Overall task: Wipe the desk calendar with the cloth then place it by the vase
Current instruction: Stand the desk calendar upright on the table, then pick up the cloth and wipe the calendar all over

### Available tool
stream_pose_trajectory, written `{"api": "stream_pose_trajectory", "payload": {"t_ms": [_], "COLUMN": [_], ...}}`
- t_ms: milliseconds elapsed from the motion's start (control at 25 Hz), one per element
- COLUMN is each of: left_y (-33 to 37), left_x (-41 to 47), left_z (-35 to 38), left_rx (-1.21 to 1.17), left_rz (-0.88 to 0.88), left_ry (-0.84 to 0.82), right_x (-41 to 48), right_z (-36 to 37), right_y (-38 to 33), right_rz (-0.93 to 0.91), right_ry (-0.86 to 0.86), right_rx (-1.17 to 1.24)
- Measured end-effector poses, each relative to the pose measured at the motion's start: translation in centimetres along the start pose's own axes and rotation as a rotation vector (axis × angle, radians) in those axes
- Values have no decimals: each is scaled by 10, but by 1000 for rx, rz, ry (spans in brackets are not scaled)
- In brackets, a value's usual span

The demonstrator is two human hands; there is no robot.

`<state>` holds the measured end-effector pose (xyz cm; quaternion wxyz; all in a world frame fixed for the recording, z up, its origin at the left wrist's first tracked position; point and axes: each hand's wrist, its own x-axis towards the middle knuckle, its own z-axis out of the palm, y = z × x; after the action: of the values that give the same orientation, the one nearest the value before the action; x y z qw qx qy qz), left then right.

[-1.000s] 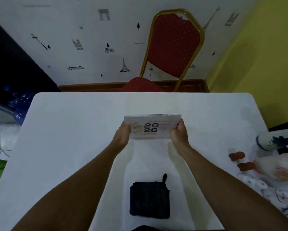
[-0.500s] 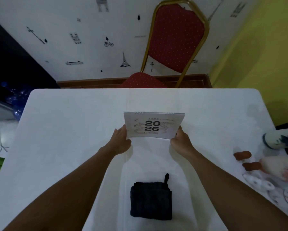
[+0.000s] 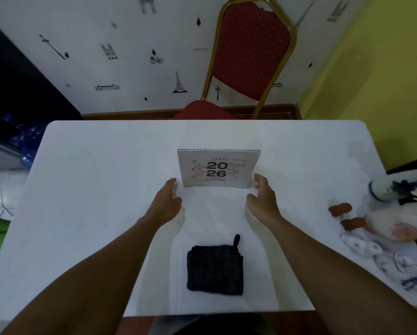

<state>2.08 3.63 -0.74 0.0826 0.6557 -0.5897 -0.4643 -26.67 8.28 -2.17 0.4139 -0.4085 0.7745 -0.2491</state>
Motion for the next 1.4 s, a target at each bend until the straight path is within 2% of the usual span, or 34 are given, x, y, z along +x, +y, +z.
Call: {"api": "stream_pose_trajectory", "payload": {"t_ms": [120, 200, 280, 360, 480, 600, 680, 760, 880, 1000, 1120, 1240, 1280, 1400], "left_y": [-5, -8, -14, -22, -35, -48, -55, -61, -64, -63, -56, -34, -27, -10], "left_x": [-27, -47, -71, -92, -115, -131, -138, -142, -140, -133, -124, -108, -102, -85], "left_z": [14, 27, 40, 53, 69, 79, 83, 85, 80, 75, 66, 53, 50, 40], "left_rx": [70, 153, 248, 382, 603, 835, 989, 1034, 1013, 980, 892, 778, 748, 656], "left_rz": [2, 69, 228, 394, 502, 581, 651, 725, 774, 722, 646, 486, 455, 386], "left_ry": [56, 81, 23, -118, -275, -242, -148, -82, -116, -217, -348, -494, -524, -544], "right_x": [-25, -45, -69, -91, -119, -139, -146, -148, -147, -142, -141, -145, -144, -137], "right_z": [5, 10, 16, 18, 19, 24, 29, 35, 40, 38, 33, 40, 45, 55], "right_y": [14, 22, 30, 38, 54, 76, 87, 91, 83, 72, 59, 40, 36, 16], "right_rz": [-15, -110, -287, -512, -814, -944, -937, -915, -895, -876, -810, -926, -915, -691], "right_ry": [27, 13, -60, -121, -216, -335, -365, -340, -316, -356, -399, -300, -263, -172], "right_rx": [-43, -112, -203, -318, -521, -781, -908, -992, -1070, -1085, -989, -993, -998, -895]}}
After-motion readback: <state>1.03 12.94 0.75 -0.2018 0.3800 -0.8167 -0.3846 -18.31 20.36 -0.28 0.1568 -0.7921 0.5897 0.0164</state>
